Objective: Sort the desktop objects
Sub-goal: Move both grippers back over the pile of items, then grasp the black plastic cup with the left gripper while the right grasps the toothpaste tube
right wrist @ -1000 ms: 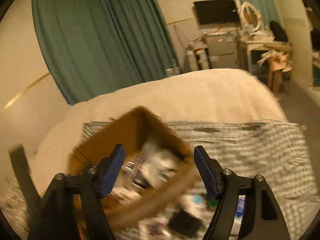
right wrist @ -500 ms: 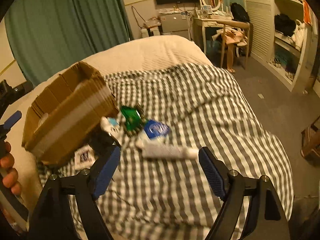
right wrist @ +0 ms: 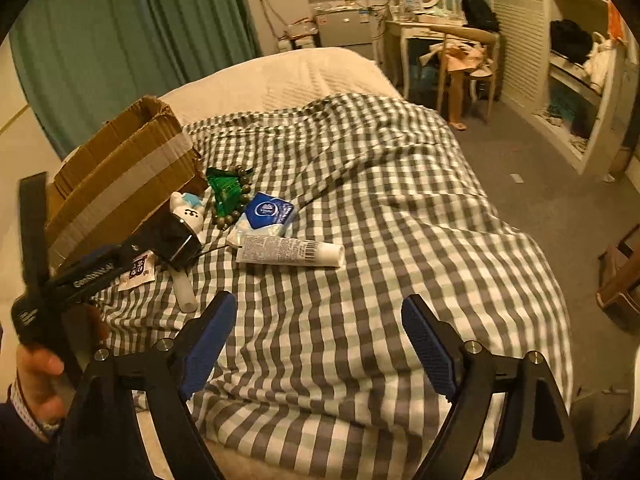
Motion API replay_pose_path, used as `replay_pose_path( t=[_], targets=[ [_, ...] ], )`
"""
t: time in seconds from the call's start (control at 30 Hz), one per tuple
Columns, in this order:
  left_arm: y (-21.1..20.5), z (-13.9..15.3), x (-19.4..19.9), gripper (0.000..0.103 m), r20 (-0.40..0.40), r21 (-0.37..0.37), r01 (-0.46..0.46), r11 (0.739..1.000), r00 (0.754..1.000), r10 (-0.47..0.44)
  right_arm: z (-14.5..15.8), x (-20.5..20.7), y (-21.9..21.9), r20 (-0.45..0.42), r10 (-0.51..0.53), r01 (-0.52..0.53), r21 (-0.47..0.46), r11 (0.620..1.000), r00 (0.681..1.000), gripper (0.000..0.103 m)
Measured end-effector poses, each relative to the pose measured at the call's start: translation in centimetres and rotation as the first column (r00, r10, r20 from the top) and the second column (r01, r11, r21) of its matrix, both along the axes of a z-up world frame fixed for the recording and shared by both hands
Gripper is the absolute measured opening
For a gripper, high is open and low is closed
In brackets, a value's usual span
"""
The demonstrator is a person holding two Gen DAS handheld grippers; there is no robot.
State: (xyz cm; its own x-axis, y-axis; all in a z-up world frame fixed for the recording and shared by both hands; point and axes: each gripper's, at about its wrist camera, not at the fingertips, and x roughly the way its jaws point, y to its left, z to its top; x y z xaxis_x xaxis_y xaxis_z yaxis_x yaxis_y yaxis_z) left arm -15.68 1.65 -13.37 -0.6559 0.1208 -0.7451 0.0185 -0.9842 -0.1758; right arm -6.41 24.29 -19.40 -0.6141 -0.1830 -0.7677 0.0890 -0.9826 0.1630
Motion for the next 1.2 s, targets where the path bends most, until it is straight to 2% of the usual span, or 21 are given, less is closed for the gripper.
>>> replay_pose_path(
  t=[0.1, 0.17, 0.2, 0.3, 0.37, 0.53, 0.67, 0.8, 0.83, 0.87, 0.9, 0.97, 1.0, 1.03, 1.17, 1.2],
  targets=[
    [0.1, -1.2, -1.0, 0.103, 0.02, -0.024, -0.001, 1.0, 1.0, 0.001, -0.6, -1.6, -0.4, 0.002, 0.062, -0.062, 0.019, 0.998, 0.998, 0.085],
    [1.0, -1.4, -1.5, 0.103, 0.012, -0.098, 0.032, 0.995, 0.999, -0.031, -0.7, -2.8, -0.9, 0.015, 0.13, -0.131, 0.022, 0.991, 0.991, 0.085],
    [1.6, -1.5, -1.5, 0.103, 0.009, -0.128, 0.064, 0.99, 0.998, -0.064, -0.6, -3.7, -1.2, 0.032, 0.195, -0.196, 0.043, 0.98, 0.98, 0.085],
    [2.9, -2.1, -1.9, 0.103, 0.023, -0.194, 0.141, 0.971, 0.99, -0.139, -0.1, -5.3, -1.7, 0.031, 0.3, -0.301, 0.129, 0.945, 0.954, 0.085],
    [3.3, -2.6, -2.6, 0.103, 0.049, -0.273, 0.129, 0.953, 0.992, -0.12, 0.2, -6.4, -1.6, 0.044, 0.347, -0.349, 0.158, 0.923, 0.937, 0.085],
    [3.3, -3.7, -3.8, 0.103, 0.091, -0.255, 0.172, 0.951, 0.984, -0.154, -0.7, -8.6, -2.7, 0.103, 0.488, -0.498, 0.13, 0.857, 0.867, 0.085],
    [3.5, -4.4, -5.1, 0.103, 0.131, -0.266, 0.188, 0.945, 0.979, -0.158, -2.9, -10.5, -4.4, 0.157, 0.512, -0.532, 0.13, 0.837, 0.845, 0.085],
    [3.9, -4.8, -6.2, 0.102, 0.183, -0.205, 0.243, 0.948, 0.961, -0.207, -4.6, -11.3, -6.0, 0.179, 0.517, -0.543, 0.157, 0.825, 0.837, 0.085],
    [3.9, -4.8, -6.1, 0.099, 0.178, -0.211, 0.244, 0.947, 0.962, -0.208, -4.7, -11.3, -6.2, 0.172, 0.52, -0.545, 0.162, 0.823, 0.837, 0.085],
    [3.8, -4.8, -6.1, 0.086, 0.169, -0.226, 0.233, 0.946, 0.966, -0.198, -4.8, -11.3, -6.4, 0.17, 0.523, -0.547, 0.16, 0.822, 0.835, 0.085],
    [3.7, -4.8, -6.1, 0.083, 0.168, -0.236, 0.225, 0.945, 0.968, -0.188, -4.9, -11.3, -6.4, 0.175, 0.526, -0.551, 0.154, 0.82, 0.832, 0.084],
    [3.2, -4.8, -6.2, 0.083, 0.182, -0.197, 0.223, 0.955, 0.965, -0.188, -5.1, -11.3, -6.5, 0.186, 0.531, -0.558, 0.155, 0.815, 0.827, 0.079],
    [3.1, -4.8, -6.2, 0.083, 0.185, -0.191, 0.218, 0.957, 0.966, -0.183, -5.1, -11.3, -6.6, 0.193, 0.534, -0.563, 0.159, 0.811, 0.823, 0.073],
    [3.1, -4.8, -6.2, 0.083, 0.187, -0.195, 0.22, 0.956, 0.965, -0.184, -5.3, -11.3, -6.7, 0.201, 0.538, -0.57, 0.169, 0.804, 0.819, 0.073],
    [3.1, -4.3, -5.8, 0.082, 0.177, -0.208, 0.22, 0.953, 0.967, -0.184, -6.3, -11.5, -7.7, 0.281, 0.572, -0.63, 0.199, 0.751, 0.771, 0.072],
    [2.9, -4.1, -5.5, 0.082, 0.172, -0.21, 0.219, 0.953, 0.968, -0.185, -6.8, -11.5, -8.0, 0.314, 0.574, -0.646, 0.216, 0.732, 0.756, 0.068]
  ],
)
